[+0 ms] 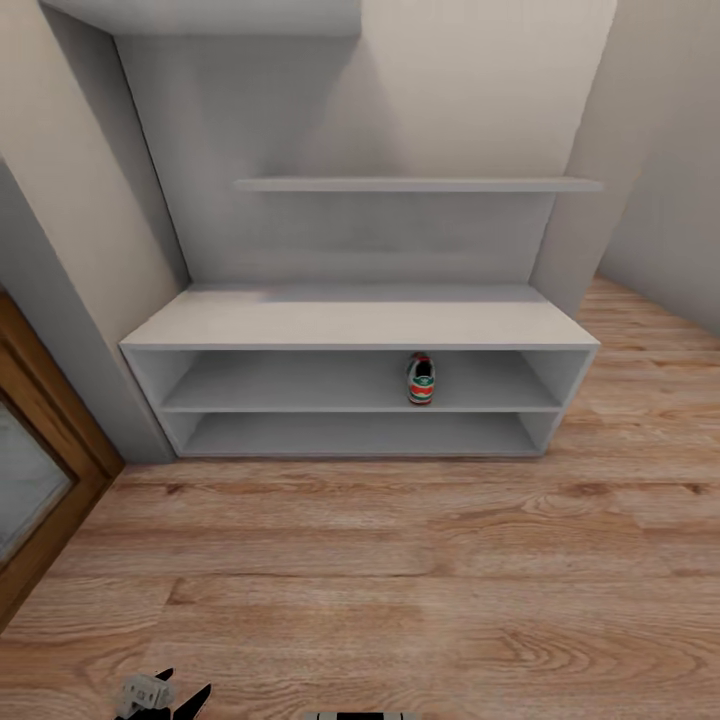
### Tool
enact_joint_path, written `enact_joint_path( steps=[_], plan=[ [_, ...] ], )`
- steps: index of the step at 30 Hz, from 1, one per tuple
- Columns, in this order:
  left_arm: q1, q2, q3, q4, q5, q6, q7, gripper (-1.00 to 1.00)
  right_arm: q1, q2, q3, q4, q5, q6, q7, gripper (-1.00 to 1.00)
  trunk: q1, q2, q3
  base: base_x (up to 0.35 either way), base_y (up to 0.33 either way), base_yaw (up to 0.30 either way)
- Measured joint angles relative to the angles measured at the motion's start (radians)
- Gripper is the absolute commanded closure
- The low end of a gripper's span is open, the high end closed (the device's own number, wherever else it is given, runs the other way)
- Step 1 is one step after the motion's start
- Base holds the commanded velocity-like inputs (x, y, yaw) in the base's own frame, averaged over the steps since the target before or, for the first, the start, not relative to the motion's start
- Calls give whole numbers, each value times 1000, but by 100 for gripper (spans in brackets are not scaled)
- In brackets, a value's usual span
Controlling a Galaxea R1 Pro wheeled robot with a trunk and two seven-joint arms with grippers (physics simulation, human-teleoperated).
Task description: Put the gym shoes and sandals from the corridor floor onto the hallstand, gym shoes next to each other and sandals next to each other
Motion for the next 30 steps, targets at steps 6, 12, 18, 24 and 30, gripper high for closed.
enact_joint_path(
  steps=[6,12,18,24,30],
  plan=[
    [0,0,0,0,0,0,0,-100,0,0,0,1,1,0,0,100,0,0,0,0,310,0],
    [0,0,0,0,-1,0,0,-100,0,0,0,10,1,0,0,100,0,0,0,0,310,0],
    [0,0,0,0,-1,0,0,-100,0,0,0,23,0,-1,0,100,0,0,0,0,310,0],
    [0,0,0,0,-1,1,1,-100,0,0,0,24,0,0,0,100,0,0,0,0,310,0],
    [0,0,0,0,-1,3,1,-100,0,0,0,24,0,-1,0,100,0,0,0,0,310,0]
  ],
)
